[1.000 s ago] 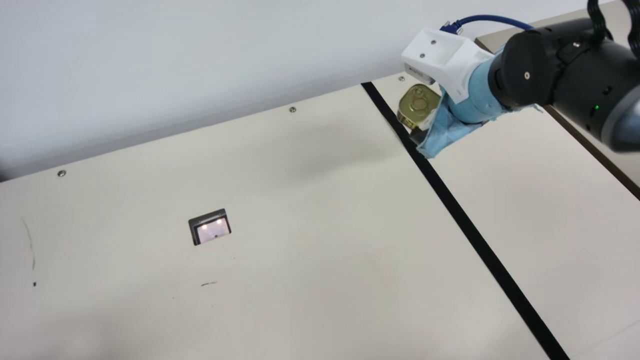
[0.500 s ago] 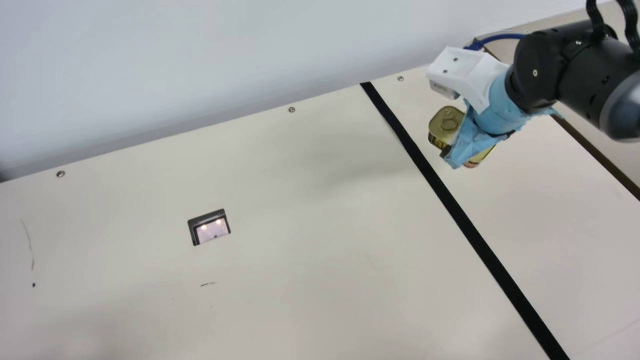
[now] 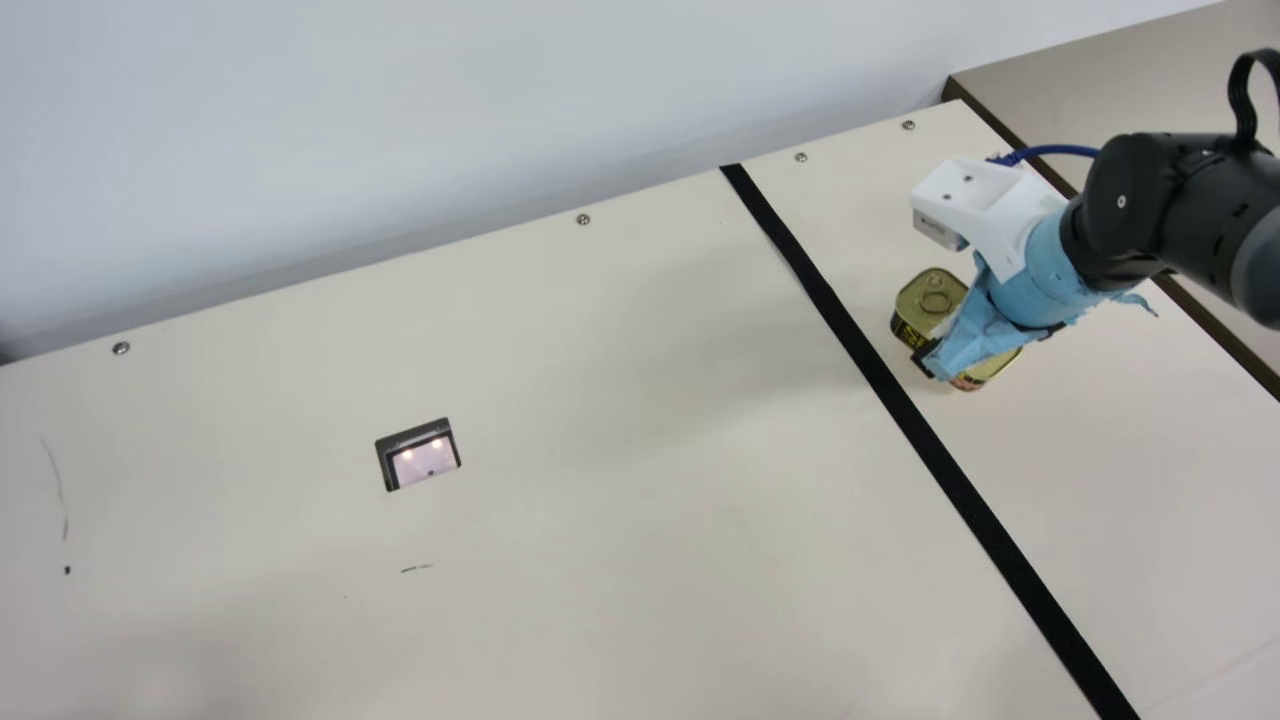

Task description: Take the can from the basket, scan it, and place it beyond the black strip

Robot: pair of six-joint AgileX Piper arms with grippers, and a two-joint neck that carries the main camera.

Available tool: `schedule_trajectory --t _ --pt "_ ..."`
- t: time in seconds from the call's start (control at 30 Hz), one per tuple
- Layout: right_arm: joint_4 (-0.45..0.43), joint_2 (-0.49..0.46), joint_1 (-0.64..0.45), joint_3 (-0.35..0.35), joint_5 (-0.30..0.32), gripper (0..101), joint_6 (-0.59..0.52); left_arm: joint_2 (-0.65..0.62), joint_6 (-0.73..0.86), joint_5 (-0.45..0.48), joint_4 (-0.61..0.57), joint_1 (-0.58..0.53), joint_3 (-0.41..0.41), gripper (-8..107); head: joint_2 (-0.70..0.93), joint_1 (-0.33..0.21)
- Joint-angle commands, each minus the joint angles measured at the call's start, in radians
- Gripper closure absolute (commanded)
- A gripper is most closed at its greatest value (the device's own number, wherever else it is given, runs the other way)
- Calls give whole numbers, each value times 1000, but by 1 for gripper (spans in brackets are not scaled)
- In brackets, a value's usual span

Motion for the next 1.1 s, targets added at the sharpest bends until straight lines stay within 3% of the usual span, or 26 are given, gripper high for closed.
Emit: schedule_trajectory --t 0.0,0.1,0.13,0.17,0.2,0.43,0.67,0.87,1.07 --pt "20 5 -14 10 -19 101 -15 0 0 0 0 0 0 9 -5 -19" --pt "42 16 -33 24 -43 101 -37 0 0 0 0 0 0 9 -5 -19" --pt "50 19 -39 28 -50 88 -43 0 0 0 0 0 0 9 -5 -19" --pt "57 22 -44 31 -59 52 -48 0 0 0 0 0 0 9 -5 -19" --pt "65 25 -49 34 -67 0 -53 0 0 0 0 0 0 9 -5 -19" --pt "158 11 -65 34 -106 0 -110 0 0 0 0 0 0 9 -5 -19" --pt "297 -67 -32 10 -76 0 -193 0 0 0 0 0 0 9 -5 -19" --pt "389 -134 48 -10 -39 0 -212 0 0 0 0 0 0 9 -5 -19" --pt "444 -173 173 -16 -44 0 -182 0 0 0 0 0 0 9 27 -17"
